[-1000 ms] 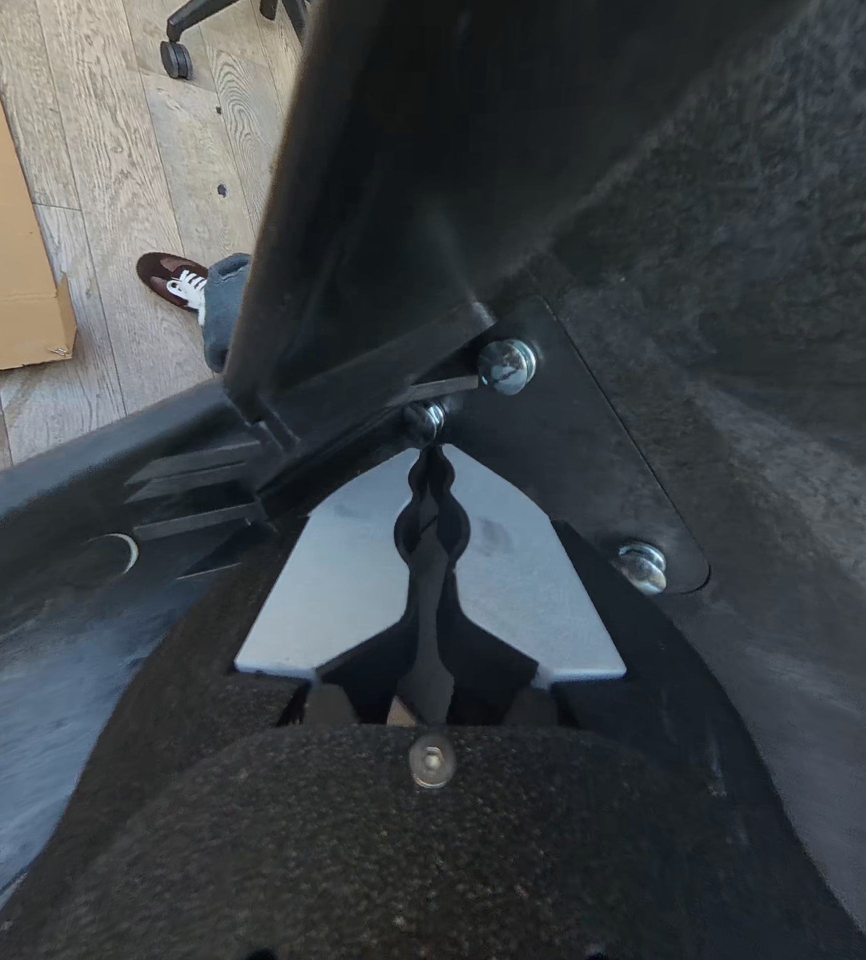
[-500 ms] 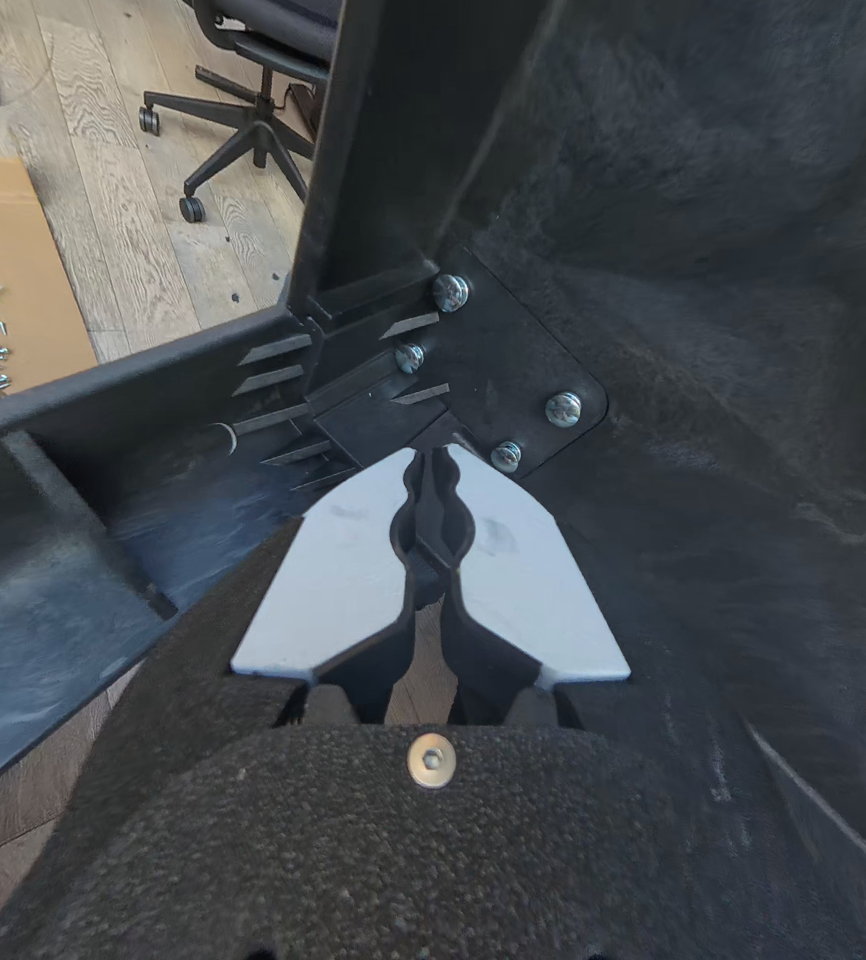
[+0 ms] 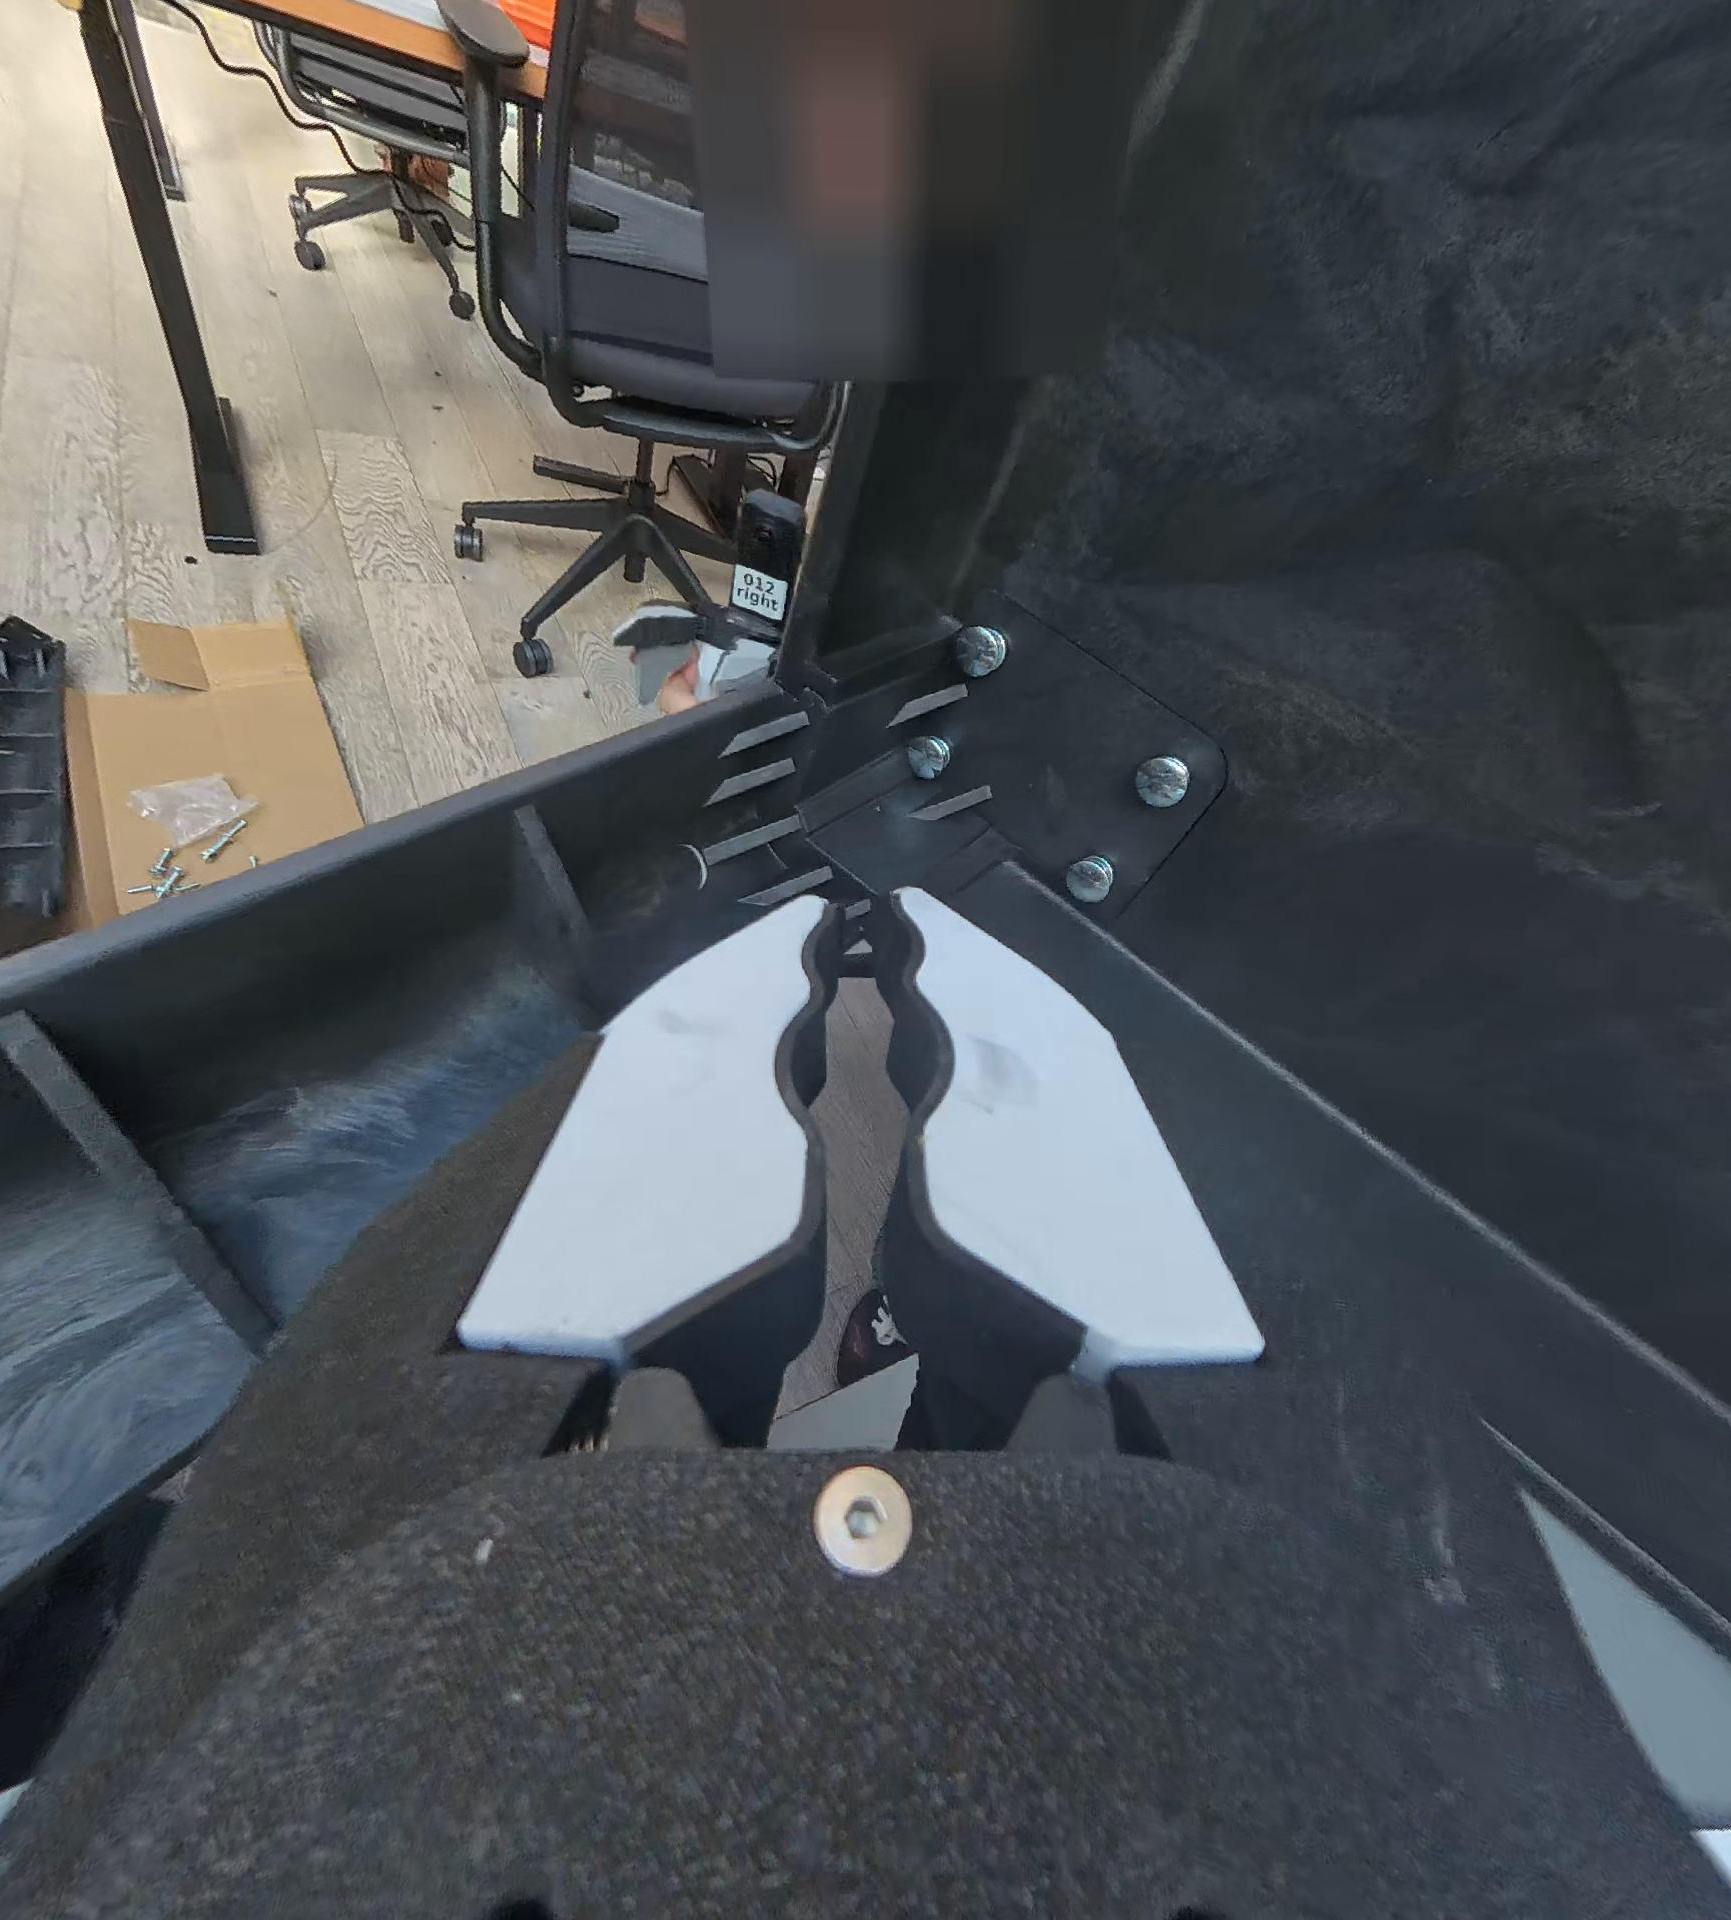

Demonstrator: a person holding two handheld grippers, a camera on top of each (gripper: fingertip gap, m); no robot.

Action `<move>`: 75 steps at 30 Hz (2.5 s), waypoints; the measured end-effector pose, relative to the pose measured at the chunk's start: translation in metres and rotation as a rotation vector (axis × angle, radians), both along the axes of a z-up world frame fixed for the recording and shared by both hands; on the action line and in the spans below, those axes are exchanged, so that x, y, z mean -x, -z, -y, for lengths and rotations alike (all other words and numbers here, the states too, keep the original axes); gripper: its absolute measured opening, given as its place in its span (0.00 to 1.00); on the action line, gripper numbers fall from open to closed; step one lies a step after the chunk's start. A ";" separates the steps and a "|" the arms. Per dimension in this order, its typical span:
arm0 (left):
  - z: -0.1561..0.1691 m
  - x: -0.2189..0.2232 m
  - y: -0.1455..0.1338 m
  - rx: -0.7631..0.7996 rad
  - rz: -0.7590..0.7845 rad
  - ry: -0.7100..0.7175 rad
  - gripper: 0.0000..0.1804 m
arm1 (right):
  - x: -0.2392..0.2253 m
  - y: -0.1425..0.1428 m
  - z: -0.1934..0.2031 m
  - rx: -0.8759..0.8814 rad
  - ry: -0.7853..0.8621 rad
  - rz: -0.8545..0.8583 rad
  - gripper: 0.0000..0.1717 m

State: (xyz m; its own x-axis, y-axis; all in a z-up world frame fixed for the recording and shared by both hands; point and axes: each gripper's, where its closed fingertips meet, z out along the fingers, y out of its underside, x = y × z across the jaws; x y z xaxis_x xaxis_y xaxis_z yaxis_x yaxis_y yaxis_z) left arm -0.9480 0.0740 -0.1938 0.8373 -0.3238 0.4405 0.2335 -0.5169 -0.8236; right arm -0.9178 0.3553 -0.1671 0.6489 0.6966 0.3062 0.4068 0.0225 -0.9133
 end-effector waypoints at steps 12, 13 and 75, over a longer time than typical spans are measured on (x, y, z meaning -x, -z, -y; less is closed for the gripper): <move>0.004 0.038 -0.112 -0.721 -0.238 -0.225 0.38 | 0.011 0.012 0.018 -0.012 -0.047 -0.077 0.04; 0.003 0.038 -0.116 -0.746 -0.252 -0.239 0.34 | 0.011 0.015 0.019 -0.012 -0.048 -0.080 0.04; 0.009 0.086 0.030 -0.466 -0.033 -0.040 0.39 | -0.161 0.055 -0.059 0.516 0.047 0.186 0.08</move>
State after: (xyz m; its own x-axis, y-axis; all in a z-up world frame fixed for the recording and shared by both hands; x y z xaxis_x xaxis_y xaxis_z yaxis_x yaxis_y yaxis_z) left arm -1.0342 0.0651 -0.2243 0.8644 -0.4476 0.2292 0.2158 -0.0815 -0.9730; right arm -0.7572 0.4142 -0.2223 0.6504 0.7583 0.0452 0.5524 -0.4313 -0.7134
